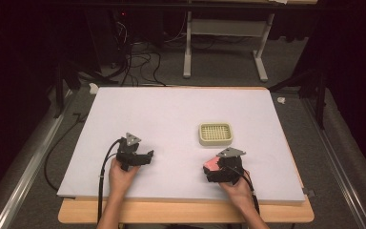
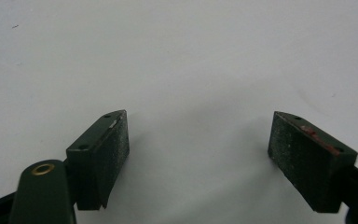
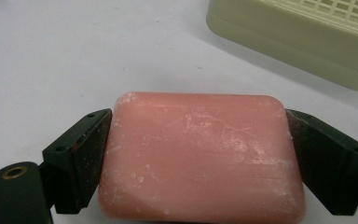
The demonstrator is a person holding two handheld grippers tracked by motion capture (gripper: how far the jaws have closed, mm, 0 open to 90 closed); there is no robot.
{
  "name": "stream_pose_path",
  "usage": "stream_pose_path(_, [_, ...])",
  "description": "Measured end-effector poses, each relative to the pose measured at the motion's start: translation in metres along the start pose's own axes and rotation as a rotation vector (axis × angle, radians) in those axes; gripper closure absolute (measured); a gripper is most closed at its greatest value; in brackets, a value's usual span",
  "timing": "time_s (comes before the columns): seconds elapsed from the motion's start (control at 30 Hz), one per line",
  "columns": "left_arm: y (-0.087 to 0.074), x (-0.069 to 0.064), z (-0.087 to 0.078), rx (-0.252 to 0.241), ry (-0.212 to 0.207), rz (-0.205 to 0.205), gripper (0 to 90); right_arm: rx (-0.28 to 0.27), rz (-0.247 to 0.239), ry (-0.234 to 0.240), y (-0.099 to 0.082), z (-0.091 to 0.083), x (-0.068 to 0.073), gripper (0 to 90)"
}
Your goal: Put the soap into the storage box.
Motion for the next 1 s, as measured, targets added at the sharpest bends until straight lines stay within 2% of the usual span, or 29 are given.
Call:
stream_pose_path(0.3, [0.0, 0.0, 0.0, 0.0, 0.001, 0.0, 21.0, 0.022, -0.023, 0.0, -0.0025, 0.0038, 0.0012, 13.0])
stream_pose_path(1.0, [0.0001, 0.0, 0.0, 0.002, 0.003, 0.0, 20.8, 0.003, -0.054, 0.036, -0.0041, 0.0037, -0.0025, 13.5])
Point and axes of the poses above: each handheld gripper's, and its own axes: z roughly forward along the jaws, y roughly out of its top, x roughly to its left, the point moved 1 cm from there along z, roughly forward along the jaws, and after that the axes turned 1 degree about -z, right-handed, at the moved point
